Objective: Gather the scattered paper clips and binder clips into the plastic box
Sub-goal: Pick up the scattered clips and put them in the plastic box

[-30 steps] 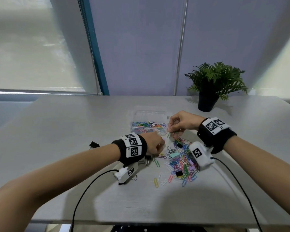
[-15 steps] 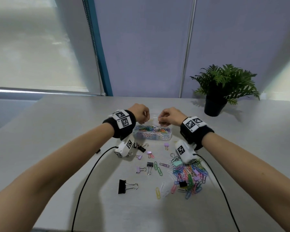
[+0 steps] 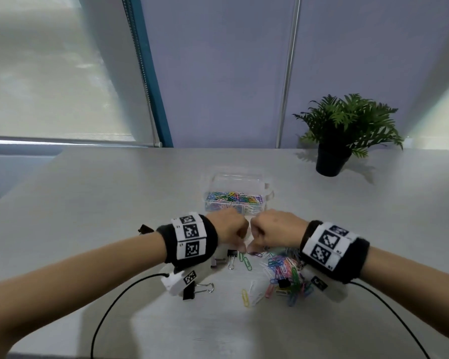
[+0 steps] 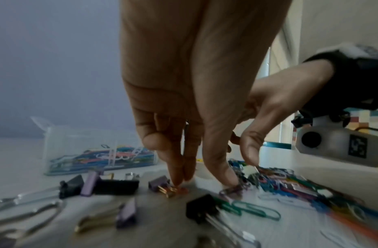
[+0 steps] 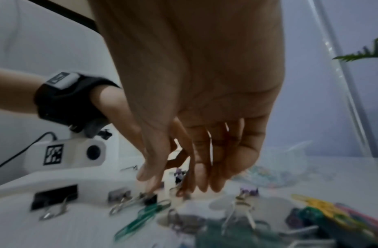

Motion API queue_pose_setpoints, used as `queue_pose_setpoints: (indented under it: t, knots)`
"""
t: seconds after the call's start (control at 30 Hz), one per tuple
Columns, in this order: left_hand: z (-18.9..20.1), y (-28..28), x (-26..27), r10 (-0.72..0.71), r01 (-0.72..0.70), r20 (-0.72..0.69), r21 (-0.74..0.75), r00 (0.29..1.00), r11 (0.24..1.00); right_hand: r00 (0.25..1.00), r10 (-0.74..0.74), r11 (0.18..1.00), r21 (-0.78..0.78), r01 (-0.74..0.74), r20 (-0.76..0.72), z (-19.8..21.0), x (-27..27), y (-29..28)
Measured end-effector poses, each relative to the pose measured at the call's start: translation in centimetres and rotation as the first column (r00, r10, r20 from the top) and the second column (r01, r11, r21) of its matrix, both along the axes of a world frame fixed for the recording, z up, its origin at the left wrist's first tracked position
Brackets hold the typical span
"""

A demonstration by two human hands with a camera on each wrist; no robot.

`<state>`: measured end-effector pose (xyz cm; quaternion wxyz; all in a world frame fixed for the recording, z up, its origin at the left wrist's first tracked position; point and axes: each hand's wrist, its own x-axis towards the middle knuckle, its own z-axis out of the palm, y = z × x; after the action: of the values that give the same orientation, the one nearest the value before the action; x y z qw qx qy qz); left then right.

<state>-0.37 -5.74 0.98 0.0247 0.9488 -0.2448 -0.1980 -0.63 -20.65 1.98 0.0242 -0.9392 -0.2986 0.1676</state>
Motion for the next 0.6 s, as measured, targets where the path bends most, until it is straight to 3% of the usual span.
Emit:
queue_pose_setpoints:
  t: [0.17,0.37,0.6]
  knots:
    - [-1.0,-0.7,-0.5,0.089,-0.093,0.073,0.052,0.993,0.994,0.996,-0.015,0.999,-0.039,0.019,0.087,-1.8,-1.3,1.0]
    - [-1.3,-0.2,-1.1,0.189,-0.189,0.065,-0.005,0.98,0.982,0.995,-0.081,0.996,0.027,0.08,0.055,-2.8,-1.1,1.1]
    - [-0.9,-0.5,-1.9,0.141,-0.146,0.053,0.103,0.989,0.984,0.995,-0.014,0.999,-0.027,0.017,0.095,-2.4,-2.0,1.2]
